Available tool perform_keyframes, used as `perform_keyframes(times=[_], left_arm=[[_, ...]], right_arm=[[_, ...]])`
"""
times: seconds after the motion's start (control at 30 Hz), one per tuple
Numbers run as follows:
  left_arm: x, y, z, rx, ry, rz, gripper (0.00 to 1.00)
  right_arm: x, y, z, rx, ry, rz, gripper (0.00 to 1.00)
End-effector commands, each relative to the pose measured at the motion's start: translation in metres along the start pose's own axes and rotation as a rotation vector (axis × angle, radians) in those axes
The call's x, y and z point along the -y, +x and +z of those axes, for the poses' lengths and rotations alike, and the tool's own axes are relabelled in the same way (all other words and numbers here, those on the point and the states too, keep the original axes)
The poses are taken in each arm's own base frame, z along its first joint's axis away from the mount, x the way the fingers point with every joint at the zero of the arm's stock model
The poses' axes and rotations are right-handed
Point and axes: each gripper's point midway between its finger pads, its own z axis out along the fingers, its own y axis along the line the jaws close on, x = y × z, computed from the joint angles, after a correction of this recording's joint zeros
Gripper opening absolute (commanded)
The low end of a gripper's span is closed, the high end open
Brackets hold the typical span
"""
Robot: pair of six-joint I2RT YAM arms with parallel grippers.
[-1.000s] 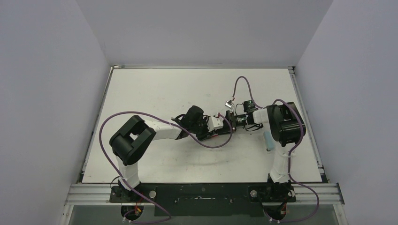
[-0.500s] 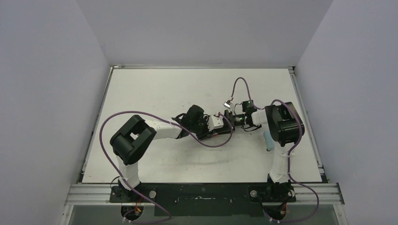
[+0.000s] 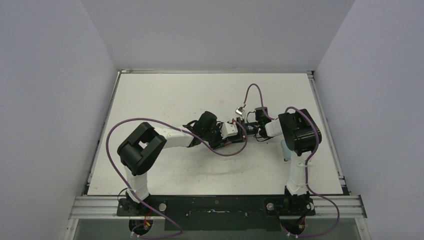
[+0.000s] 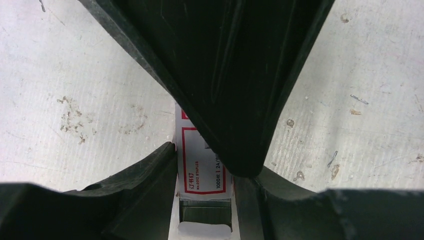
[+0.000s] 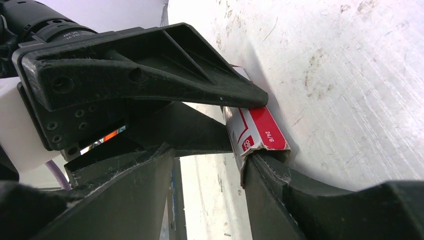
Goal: Load the staples into the stapler
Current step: Open the staple box at the center of the board.
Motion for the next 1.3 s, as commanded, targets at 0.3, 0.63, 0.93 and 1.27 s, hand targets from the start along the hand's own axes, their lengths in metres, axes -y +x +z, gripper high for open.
perform_keyframes(times=[0.3, 0.63, 0.93, 1.27], left_arm=[[-0.009, -0.012, -0.004, 0.044, 0.025, -0.017, 0.81], [-0.013, -0.029, -0.041, 0.113, 0.075, -0.039, 0.95], [-0.022, -0.029, -0.09, 0.257, 0.142, -0.254, 0.93], [-0.029, -0.019, -0.121, 0.411, 0.127, -0.46, 0.91]], right_arm=[[0.055, 0.034, -0.025, -0.063, 0.216, -0.028, 0.57], [0.041, 0.011, -0.048, -0.013, 0.31, -0.152, 0.71], [0.015, -0.026, -0.059, -0.052, 0.454, -0.576, 0.74], [0.017, -0.022, -0.021, -0.389, 0.495, -1.029, 0.79]])
